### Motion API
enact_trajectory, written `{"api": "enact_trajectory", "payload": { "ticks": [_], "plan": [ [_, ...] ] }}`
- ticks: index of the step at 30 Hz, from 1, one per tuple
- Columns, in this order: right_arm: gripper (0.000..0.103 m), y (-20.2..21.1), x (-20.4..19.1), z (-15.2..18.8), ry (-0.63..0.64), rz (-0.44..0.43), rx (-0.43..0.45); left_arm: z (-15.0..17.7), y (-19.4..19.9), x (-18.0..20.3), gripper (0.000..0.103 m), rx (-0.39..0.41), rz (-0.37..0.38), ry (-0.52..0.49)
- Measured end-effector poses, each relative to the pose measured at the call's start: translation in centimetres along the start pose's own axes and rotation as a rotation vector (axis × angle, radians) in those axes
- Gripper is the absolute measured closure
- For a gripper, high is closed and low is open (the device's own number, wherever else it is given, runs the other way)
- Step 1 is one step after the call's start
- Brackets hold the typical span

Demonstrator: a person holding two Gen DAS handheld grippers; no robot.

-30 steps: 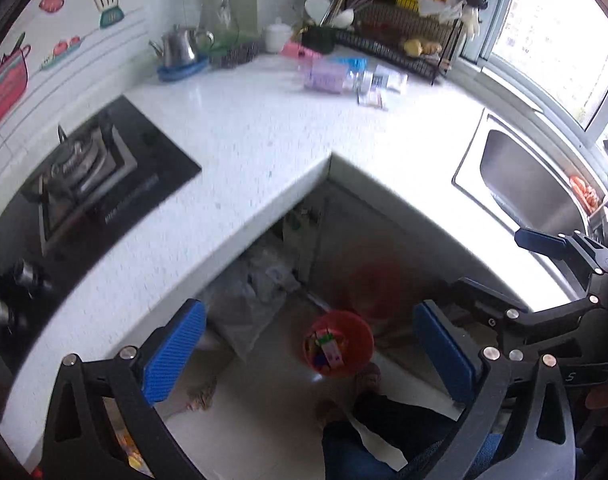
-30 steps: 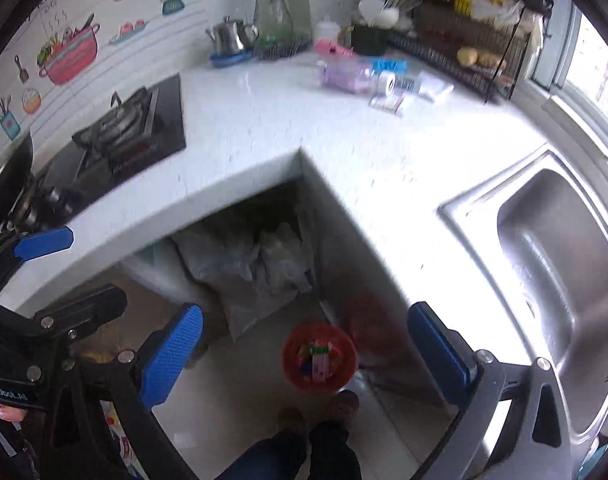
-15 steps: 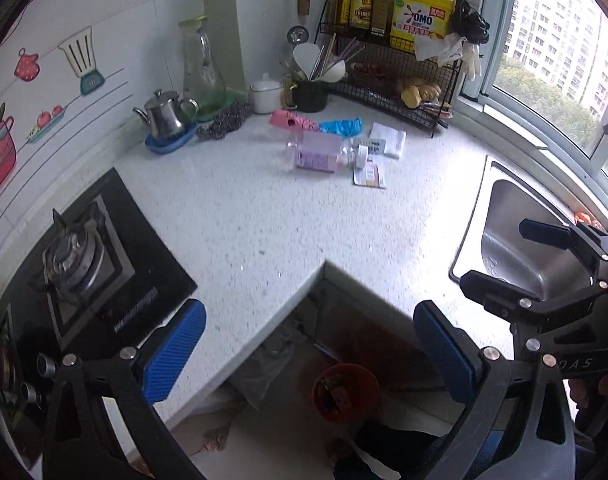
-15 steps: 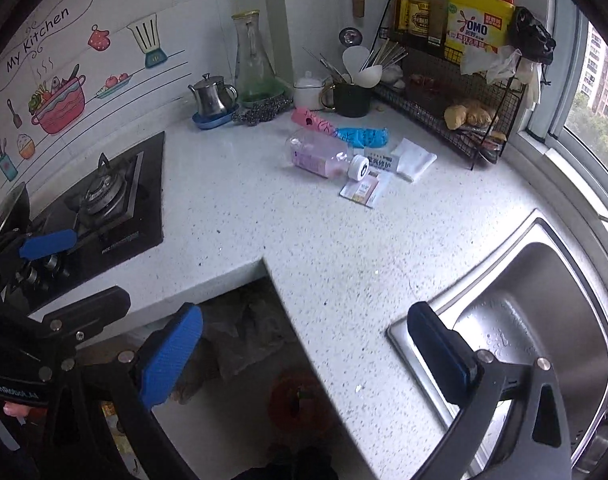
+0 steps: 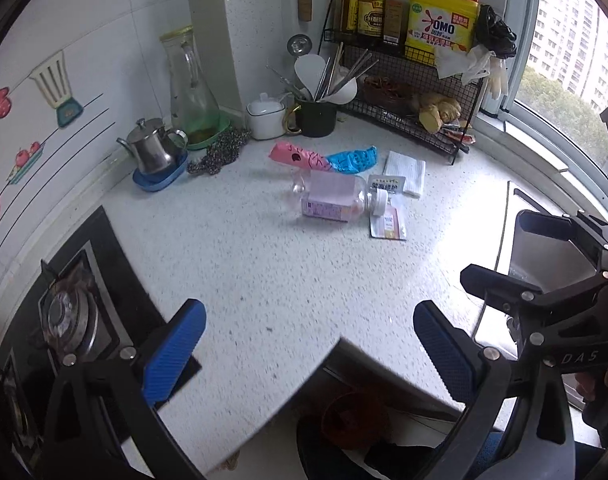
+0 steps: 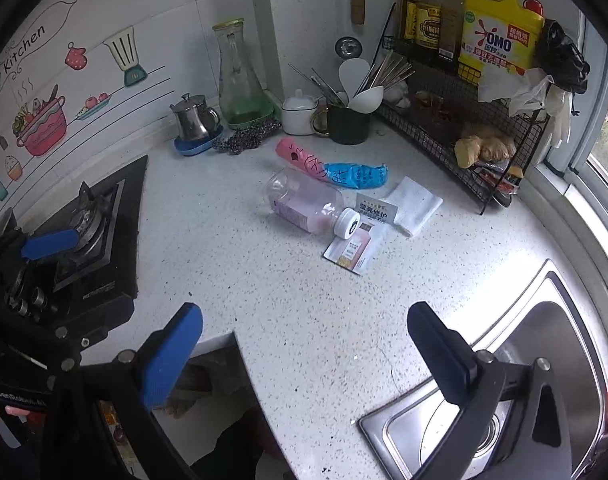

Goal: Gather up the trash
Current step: 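Raise both empty tools back up to the counter, then grasp the clear plastic bottle with the right tool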

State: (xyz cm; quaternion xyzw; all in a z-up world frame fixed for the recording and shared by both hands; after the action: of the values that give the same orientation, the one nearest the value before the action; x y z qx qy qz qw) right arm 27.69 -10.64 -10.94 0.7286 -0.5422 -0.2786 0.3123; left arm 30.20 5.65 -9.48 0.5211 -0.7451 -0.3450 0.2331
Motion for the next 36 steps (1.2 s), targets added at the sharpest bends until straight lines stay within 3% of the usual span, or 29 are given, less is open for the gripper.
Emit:
{"api": "enact_trajectory", "payload": {
  "ticks": [9,17,36],
  "plan": [
    [0.001,-5.0,0.7,-4.2,-0.009,0.005,-0.023,-4.5,-5.6,-3.8,0.000,-0.042,0.030,-0.026],
    [0.001,-10.2,-0.5,-6.8,0.087,-0.037,-0.080,-6.4,-9.9,-7.5,0.000,-0.104,0.019,0.001],
    [0.001,-23.0,-1.4,-8.0,0.332,-0.184,-0.274,-5.8,-19.3,-11.3,0.000,-0.254,0.035,0.107]
  ]
}}
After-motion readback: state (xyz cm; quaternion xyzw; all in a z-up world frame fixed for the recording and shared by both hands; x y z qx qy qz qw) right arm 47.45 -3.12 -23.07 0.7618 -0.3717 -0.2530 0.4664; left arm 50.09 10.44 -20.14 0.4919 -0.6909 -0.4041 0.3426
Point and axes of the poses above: each gripper's, at about its wrist camera, not at the fingertips, and y roughly against the way its jaws point, x to its right, z to its underside, the point moved 7 cm from there along -y, roughly the way its jaws point, and after that the axes turned 6 degrees about x, right-handed, at the moved point
